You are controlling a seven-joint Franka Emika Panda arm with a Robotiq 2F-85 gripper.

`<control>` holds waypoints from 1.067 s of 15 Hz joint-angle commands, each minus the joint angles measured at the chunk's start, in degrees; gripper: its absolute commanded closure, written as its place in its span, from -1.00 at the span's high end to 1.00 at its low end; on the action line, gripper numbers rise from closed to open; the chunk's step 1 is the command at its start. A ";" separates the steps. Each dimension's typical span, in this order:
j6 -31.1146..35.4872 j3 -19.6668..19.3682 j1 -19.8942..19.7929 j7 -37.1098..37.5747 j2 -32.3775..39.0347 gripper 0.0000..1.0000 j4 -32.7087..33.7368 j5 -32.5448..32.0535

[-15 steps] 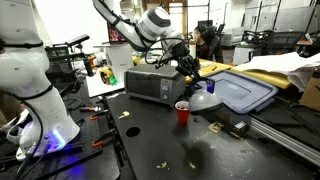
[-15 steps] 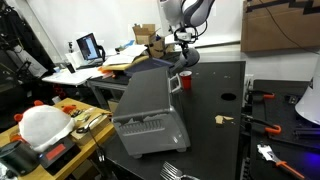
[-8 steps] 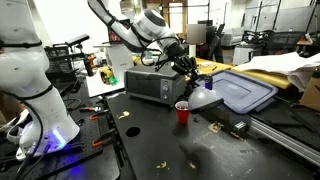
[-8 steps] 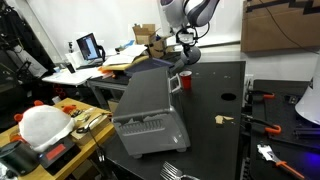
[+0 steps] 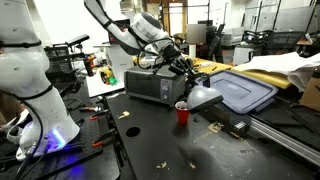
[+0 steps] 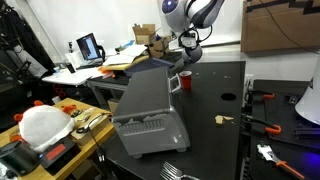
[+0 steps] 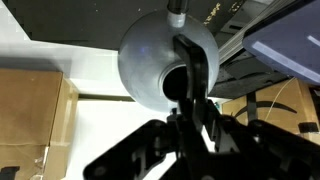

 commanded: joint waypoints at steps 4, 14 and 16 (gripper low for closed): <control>-2.21 3.32 -0.21 5.29 -2.56 -0.90 -3.86 -5.22; -5.08 5.97 0.25 9.90 -1.64 -0.90 -3.69 -10.31; -5.98 6.37 0.32 11.11 -1.60 -0.90 -3.85 -11.92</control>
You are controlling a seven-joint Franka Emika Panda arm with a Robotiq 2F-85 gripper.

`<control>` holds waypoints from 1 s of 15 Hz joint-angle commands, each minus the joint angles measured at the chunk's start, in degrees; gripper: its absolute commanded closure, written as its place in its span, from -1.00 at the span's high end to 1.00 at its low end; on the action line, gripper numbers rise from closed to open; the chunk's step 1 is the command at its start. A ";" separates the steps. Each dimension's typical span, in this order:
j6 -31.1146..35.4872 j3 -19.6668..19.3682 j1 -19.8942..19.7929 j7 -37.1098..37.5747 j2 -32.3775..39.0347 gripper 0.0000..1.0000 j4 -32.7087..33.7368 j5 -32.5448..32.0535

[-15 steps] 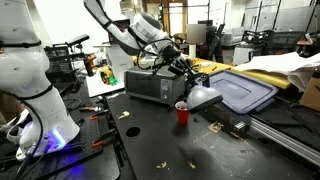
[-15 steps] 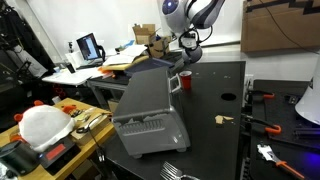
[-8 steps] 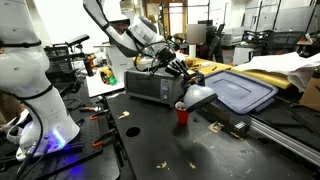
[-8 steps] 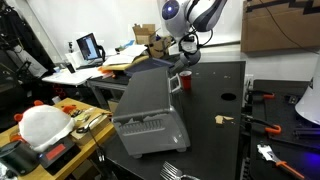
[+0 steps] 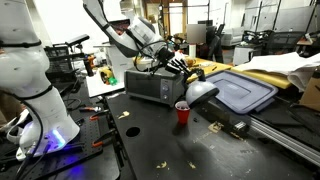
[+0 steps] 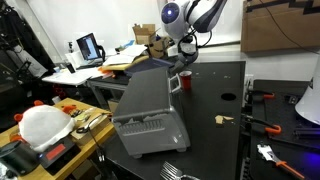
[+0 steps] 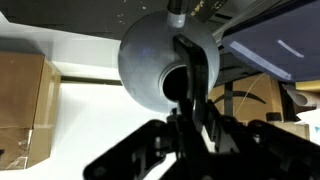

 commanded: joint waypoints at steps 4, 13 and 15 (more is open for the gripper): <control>-3.10 1.48 0.39 4.64 -1.84 -0.90 -2.33 -5.14; -4.03 2.73 0.97 5.00 -2.53 -0.90 -5.00 -7.22; -4.49 2.94 1.08 5.93 -2.43 -0.90 -5.30 -8.11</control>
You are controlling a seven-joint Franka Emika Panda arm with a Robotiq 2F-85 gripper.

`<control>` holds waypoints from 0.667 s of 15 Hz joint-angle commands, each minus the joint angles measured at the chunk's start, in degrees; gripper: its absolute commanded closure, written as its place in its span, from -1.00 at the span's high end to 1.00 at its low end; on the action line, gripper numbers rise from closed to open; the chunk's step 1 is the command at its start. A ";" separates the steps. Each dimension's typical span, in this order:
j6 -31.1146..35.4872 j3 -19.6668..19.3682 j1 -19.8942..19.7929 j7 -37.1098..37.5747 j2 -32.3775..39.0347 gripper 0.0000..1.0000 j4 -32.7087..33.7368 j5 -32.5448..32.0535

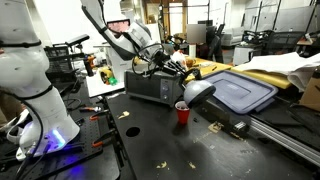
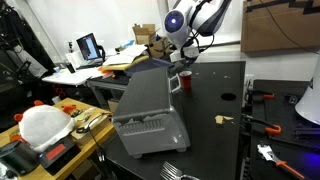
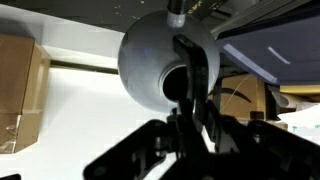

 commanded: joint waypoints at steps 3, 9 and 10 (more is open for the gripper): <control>-2.60 0.92 0.59 4.55 -2.24 -0.90 -2.70 -3.74; -4.88 1.74 1.06 6.45 -2.23 -0.90 -3.46 -4.82; -5.12 1.79 1.14 6.44 -2.26 -0.90 -3.54 -4.72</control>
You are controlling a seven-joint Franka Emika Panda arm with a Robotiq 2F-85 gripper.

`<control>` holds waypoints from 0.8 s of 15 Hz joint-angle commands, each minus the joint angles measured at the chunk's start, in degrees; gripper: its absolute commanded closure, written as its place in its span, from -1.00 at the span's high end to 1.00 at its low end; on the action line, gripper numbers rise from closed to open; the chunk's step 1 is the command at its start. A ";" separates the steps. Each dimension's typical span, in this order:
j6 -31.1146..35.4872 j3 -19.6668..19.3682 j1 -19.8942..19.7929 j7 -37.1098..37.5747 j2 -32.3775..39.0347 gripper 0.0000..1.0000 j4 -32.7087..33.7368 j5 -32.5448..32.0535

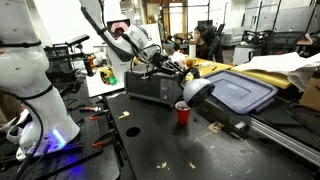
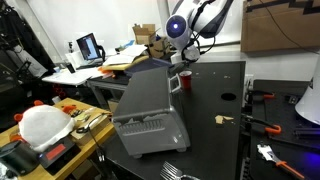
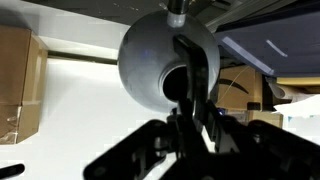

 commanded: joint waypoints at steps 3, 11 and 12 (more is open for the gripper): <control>-2.25 0.64 0.48 2.83 -2.22 -0.90 -2.09 -1.29; 2.42 0.07 -0.88 -2.58 -2.65 -0.90 -1.10 7.25; 2.92 0.06 -0.92 -3.22 -2.93 -0.90 -1.18 8.99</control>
